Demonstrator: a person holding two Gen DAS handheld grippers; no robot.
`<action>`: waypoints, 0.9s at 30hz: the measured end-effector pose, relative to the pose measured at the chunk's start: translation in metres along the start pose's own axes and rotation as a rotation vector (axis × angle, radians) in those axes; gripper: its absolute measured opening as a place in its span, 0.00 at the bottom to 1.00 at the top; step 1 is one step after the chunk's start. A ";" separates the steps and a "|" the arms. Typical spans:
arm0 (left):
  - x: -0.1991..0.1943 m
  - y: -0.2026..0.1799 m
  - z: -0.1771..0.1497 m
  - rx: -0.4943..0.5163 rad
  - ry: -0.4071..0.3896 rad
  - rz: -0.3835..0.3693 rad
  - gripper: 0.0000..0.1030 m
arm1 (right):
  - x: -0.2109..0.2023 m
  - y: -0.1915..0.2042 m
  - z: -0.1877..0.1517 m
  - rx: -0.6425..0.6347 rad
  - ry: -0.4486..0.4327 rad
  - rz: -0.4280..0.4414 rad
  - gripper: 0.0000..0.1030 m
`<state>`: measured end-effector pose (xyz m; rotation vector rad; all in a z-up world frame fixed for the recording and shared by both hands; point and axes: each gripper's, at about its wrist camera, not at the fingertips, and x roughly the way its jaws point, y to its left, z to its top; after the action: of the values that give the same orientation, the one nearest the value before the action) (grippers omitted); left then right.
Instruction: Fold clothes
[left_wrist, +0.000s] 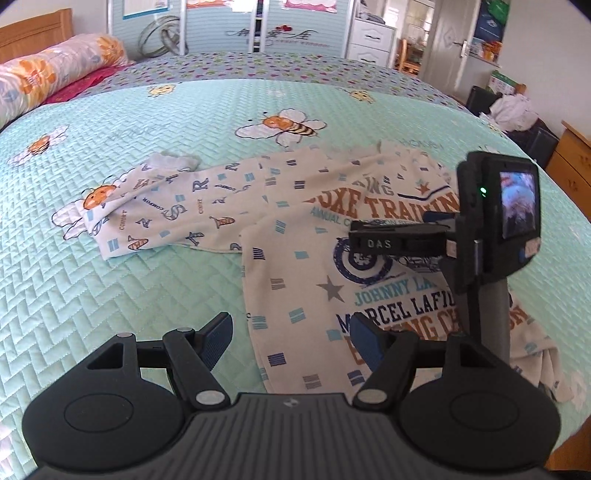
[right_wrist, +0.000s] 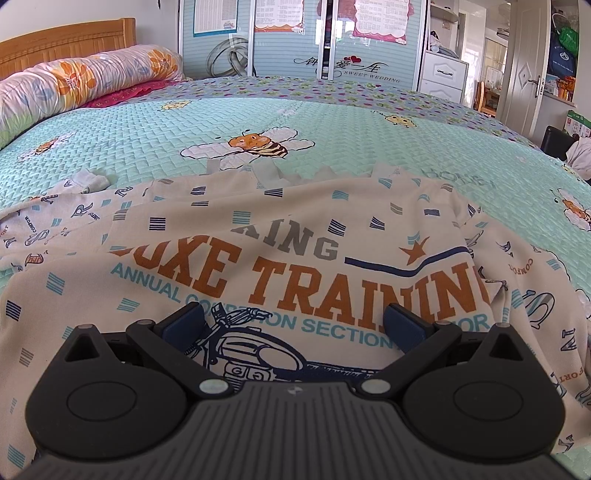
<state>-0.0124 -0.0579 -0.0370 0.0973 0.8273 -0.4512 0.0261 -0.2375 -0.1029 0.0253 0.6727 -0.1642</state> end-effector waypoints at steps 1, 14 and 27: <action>-0.002 0.000 -0.001 0.002 -0.003 -0.005 0.71 | 0.000 0.000 0.000 0.000 0.000 0.000 0.99; -0.034 -0.004 -0.009 -0.021 -0.067 -0.091 0.71 | 0.001 0.001 0.000 0.000 0.000 0.000 0.99; -0.035 0.001 -0.014 -0.045 -0.067 -0.100 0.71 | 0.000 0.001 0.000 0.001 0.000 0.001 0.99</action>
<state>-0.0420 -0.0415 -0.0214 -0.0008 0.7782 -0.5271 0.0267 -0.2371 -0.1029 0.0264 0.6729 -0.1637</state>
